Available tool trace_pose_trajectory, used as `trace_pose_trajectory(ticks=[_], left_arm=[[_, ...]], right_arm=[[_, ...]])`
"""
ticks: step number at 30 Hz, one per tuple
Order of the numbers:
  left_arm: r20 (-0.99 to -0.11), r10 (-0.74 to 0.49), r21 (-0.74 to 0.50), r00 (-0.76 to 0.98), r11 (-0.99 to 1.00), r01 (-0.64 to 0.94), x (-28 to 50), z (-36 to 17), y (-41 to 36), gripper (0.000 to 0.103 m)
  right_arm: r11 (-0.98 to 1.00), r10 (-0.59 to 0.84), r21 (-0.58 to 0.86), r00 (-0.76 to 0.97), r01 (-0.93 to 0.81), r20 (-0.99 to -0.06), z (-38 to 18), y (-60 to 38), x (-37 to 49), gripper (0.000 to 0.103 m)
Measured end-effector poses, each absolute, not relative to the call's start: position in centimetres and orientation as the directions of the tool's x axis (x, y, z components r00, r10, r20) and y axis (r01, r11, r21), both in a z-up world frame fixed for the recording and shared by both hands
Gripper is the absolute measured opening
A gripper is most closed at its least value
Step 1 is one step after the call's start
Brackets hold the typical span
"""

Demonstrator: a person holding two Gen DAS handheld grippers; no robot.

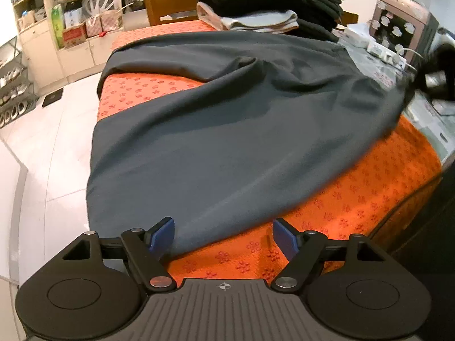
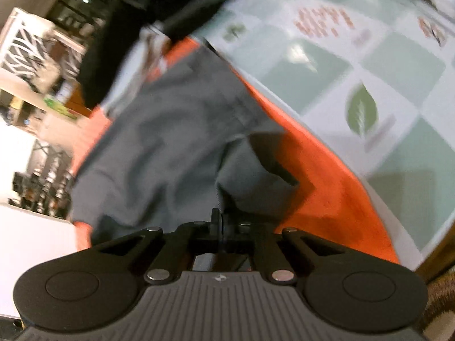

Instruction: Fold clothes

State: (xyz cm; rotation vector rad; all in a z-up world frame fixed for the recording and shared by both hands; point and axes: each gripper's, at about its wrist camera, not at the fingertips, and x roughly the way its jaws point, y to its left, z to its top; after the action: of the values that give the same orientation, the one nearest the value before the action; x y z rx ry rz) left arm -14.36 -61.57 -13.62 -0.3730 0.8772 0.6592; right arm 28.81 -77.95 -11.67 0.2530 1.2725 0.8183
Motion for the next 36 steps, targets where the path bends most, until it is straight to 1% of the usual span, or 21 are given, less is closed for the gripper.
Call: trace_pose_trajectory(ticks=[5, 8, 10, 11, 12, 13, 14, 15, 16, 18, 21, 25, 28, 32, 36], left_arm=[[-0.770, 0.456, 0.021, 0.446, 0.717, -0.696, -13.5, -14.8, -61.5, 0.078], [-0.745, 0.543, 0.111, 0.387, 0.673, -0.731, -12.8, -15.6, -61.3, 0.075], [-0.730, 0.584, 0.151, 0.356, 0.645, -0.749, -12.9, -15.9, -61.0, 0.062], [-0.723, 0.600, 0.166, 0.342, 0.631, -0.758, -13.0, -16.0, -60.9, 0.060], [-0.716, 0.617, 0.180, 0.327, 0.616, -0.767, -13.2, -16.1, -60.7, 0.055], [-0.709, 0.630, 0.190, 0.317, 0.604, -0.774, -13.4, -16.2, -60.6, 0.055], [-0.710, 0.622, 0.175, 0.329, 0.609, -0.774, -13.8, -16.2, -60.3, 0.054], [-0.711, 0.616, 0.167, 0.338, 0.616, -0.770, -14.0, -16.1, -60.2, 0.049], [-0.710, 0.615, 0.173, 0.344, 0.625, -0.761, -14.1, -16.0, -60.3, 0.040], [-0.699, 0.646, 0.217, 0.307, 0.600, -0.770, -14.3, -15.7, -60.2, 0.010], [-0.652, 0.703, 0.207, 0.284, 0.526, -0.825, -15.7, -13.8, -59.9, 0.008], [-0.581, 0.769, 0.248, 0.267, 0.480, -0.841, -17.0, -10.0, -60.5, 0.006], [-0.544, 0.796, 0.291, 0.267, 0.477, -0.829, -17.3, -7.3, -61.6, 0.006], [-0.522, 0.805, 0.327, 0.281, 0.494, -0.806, -17.7, -4.4, -63.6, 0.005], [-0.518, 0.787, 0.340, 0.335, 0.548, -0.764, -18.4, -3.2, -66.1, 0.004]], right_arm=[[0.629, 0.737, 0.641, 0.076, -0.441, -0.671, -7.0, -76.4, 29.3, 0.001], [0.599, 0.763, 0.651, 0.084, -0.466, -0.641, -4.8, -75.5, 29.3, 0.001], [0.588, 0.774, 0.655, 0.095, -0.475, -0.626, -3.7, -75.3, 29.2, 0.001], [0.585, 0.778, 0.656, 0.102, -0.477, -0.620, -3.2, -75.3, 29.2, 0.001], [0.582, 0.783, 0.657, 0.110, -0.479, -0.613, -2.8, -75.4, 29.2, 0.001], [0.578, 0.787, 0.658, 0.119, -0.482, -0.605, -2.3, -75.6, 29.2, 0.001], [0.575, 0.792, 0.659, 0.128, -0.485, -0.597, -1.9, -75.7, 29.1, 0.001], [0.571, 0.797, 0.660, 0.137, -0.488, -0.588, -1.5, -75.9, 29.1, 0.001], [0.565, 0.803, 0.661, 0.149, -0.494, -0.577, -1.0, -76.0, 29.2, 0.001], [0.560, 0.813, 0.659, 0.175, -0.502, -0.556, -0.3, -76.4, 29.2, 0.001], [0.540, 0.830, 0.674, 0.183, -0.504, -0.527, 0.4, -76.9, 29.1, 0.001], [0.527, 0.841, 0.697, 0.178, -0.487, -0.511, 0.0, -77.8, 28.7, 0.001], [0.527, 0.844, 0.711, 0.188, -0.466, -0.503, -0.8, -79.1, 28.6, 0.001], [0.546, 0.835, 0.707, 0.219, -0.450, -0.505, -1.5, -81.3, 28.5, 0.001], [0.570, 0.821, 0.721, 0.265, -0.394, -0.505, -2.2, -84.5, 27.6, 0.001]])
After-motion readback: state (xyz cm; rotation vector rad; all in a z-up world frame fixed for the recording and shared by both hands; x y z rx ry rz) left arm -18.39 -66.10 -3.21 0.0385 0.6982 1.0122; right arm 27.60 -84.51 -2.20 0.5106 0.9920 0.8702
